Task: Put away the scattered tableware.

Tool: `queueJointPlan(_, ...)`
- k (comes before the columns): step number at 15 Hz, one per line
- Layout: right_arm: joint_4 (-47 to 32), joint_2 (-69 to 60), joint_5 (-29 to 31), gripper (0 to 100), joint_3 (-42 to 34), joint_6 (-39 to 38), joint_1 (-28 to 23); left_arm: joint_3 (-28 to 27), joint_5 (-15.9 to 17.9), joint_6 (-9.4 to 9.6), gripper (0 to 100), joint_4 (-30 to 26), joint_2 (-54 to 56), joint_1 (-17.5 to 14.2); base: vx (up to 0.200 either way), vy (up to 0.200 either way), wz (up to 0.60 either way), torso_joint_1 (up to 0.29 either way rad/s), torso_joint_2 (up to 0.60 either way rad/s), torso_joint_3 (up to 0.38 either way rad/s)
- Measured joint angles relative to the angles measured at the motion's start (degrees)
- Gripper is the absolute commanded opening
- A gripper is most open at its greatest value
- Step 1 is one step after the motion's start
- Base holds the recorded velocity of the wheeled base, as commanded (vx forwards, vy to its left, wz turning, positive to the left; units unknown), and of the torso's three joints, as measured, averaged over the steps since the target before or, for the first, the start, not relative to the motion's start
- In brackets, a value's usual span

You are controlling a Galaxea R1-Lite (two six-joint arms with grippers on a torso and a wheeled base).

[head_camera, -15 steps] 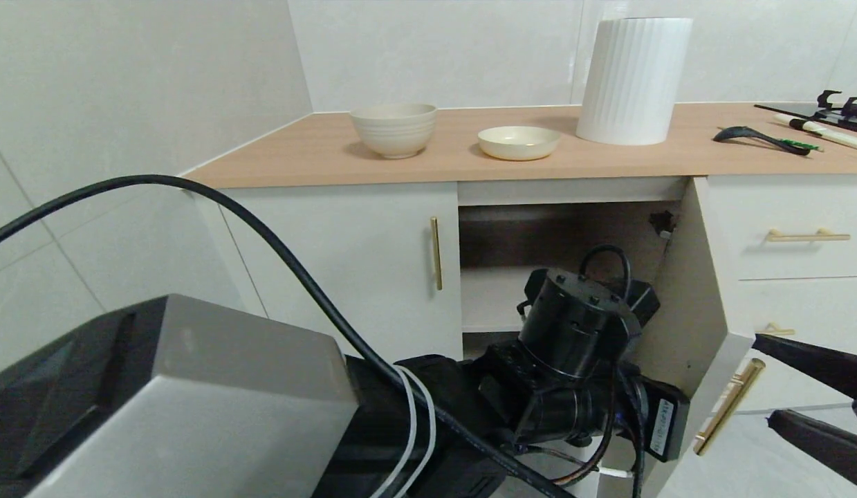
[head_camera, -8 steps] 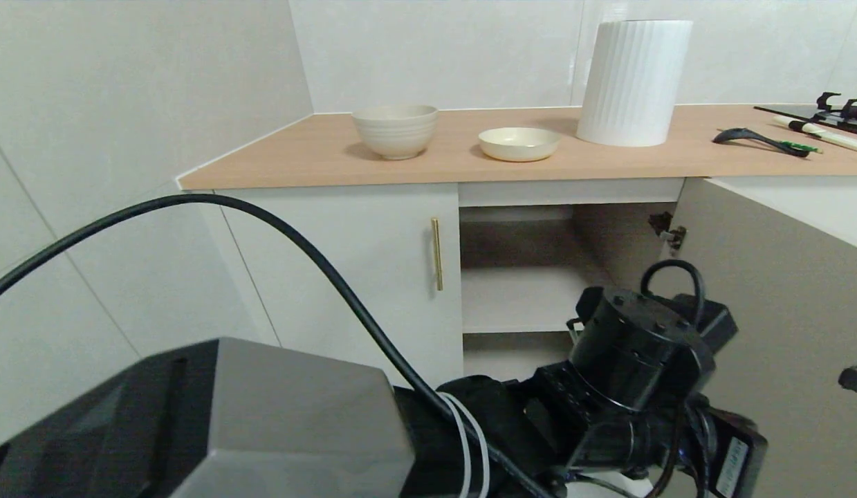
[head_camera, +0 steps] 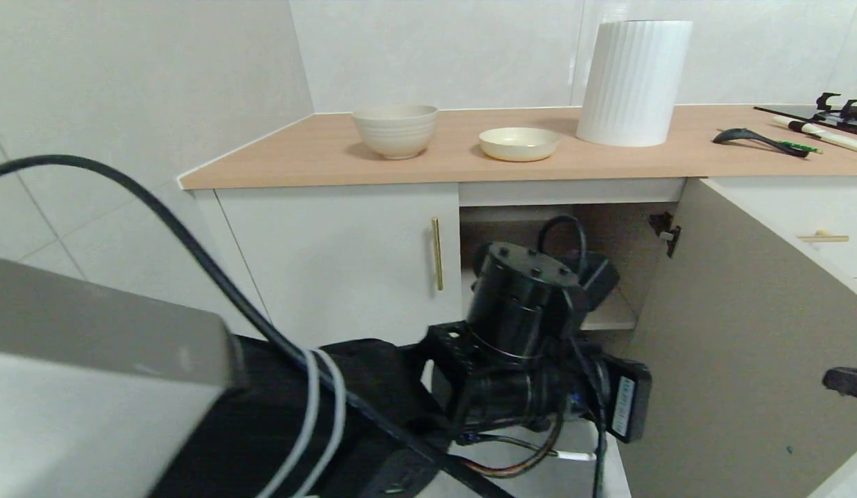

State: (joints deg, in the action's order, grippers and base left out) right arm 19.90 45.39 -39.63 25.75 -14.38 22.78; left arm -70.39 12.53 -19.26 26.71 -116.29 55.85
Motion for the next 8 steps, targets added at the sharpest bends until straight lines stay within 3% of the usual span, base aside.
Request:
queueJointPlan(5, 0.2, 10.8, 2.1, 100, 5.3, 0.4, 0.8, 15.0, -0.2, 0.16, 0, 3.5, 14.9, -11.5, 0.0, 0.0, 0.0, 0.0, 0.0, 0.0)
queueJointPlan(6, 0.2, 14.1, 5.4, 100, 7.1, 1.1, 1.7, 18.3, -0.2, 0.6, 0, 4.5, 17.4, -14.4, 0.0, 0.0, 0.0, 0.0, 0.0, 0.0)
queueJointPlan(8, 0.3, 21.2, 19.5, 100, 11.0, 3.4, 6.5, 24.6, -0.2, 2.32, 0, 6.8, 21.6, -20.5, 0.0, 0.0, 0.0, 0.0, 0.0, 0.0)
